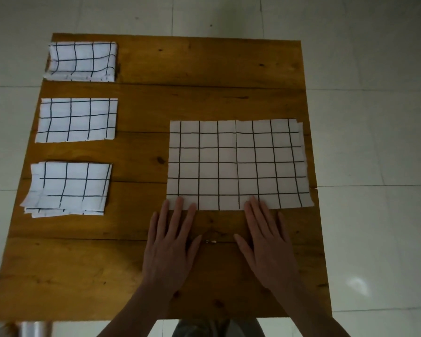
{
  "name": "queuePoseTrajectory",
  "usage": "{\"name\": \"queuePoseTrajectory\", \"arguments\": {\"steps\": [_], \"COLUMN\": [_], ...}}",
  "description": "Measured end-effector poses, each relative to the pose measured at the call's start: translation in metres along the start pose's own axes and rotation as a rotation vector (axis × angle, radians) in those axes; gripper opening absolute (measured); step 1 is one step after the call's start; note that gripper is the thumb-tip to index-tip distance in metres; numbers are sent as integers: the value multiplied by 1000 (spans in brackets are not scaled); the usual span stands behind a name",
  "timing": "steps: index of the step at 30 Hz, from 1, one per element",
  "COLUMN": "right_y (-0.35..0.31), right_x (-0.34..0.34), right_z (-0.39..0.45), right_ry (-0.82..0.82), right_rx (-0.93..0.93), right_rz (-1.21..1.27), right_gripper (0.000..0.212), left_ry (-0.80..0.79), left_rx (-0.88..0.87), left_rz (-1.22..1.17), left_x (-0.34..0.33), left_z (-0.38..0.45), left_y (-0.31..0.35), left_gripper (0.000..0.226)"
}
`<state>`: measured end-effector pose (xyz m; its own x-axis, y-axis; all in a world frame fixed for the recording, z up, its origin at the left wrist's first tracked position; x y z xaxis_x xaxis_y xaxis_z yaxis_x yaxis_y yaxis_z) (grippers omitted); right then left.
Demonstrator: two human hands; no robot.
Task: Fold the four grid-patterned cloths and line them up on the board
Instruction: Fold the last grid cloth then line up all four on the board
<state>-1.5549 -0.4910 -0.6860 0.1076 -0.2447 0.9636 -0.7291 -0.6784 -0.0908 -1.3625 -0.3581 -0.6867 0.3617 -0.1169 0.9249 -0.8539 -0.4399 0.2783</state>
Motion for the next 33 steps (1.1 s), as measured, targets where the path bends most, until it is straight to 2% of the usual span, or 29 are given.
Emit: {"name": "queuePoseTrajectory", "arguments": {"steps": [10, 14, 18, 23, 28, 33], "right_y": [63, 66, 66, 63, 65, 66], "right_x": [2, 2, 4, 7, 18, 29], "right_z": [-20, -22, -20, -18, -15, -2], "right_ry": [95, 108, 118, 126, 188, 221], "right_rx": [-262, -328, -483, -508, -541, -585], "right_rz": [77, 87, 117, 109, 138, 174], "right_gripper": [80, 81, 81, 82, 73, 68], "left_ry": [7, 8, 3, 17, 65, 58], "left_rx": [-20, -15, -14, -3, 0, -150], "left_rz": [1, 23, 46, 14, -12, -24], "left_x": [3, 2, 1, 0, 2, 4], "left_z": [0, 0, 0, 1, 10, 35], "left_y": [-4, -5, -6, -2, 18, 60], "left_gripper": [68, 68, 69, 70, 70, 69]}}
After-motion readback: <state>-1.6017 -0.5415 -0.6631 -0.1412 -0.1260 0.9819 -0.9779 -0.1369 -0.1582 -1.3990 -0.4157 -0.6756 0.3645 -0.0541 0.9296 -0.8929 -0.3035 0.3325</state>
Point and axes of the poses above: each hand's wrist, its own z-axis towards the middle knuckle, its own x-axis out of the back of the hand, y = z × x, the point moved 4 cm from there along z, towards the middle knuckle, and after that the axes turned 5 degrees about -z, right-handed, at the moved point
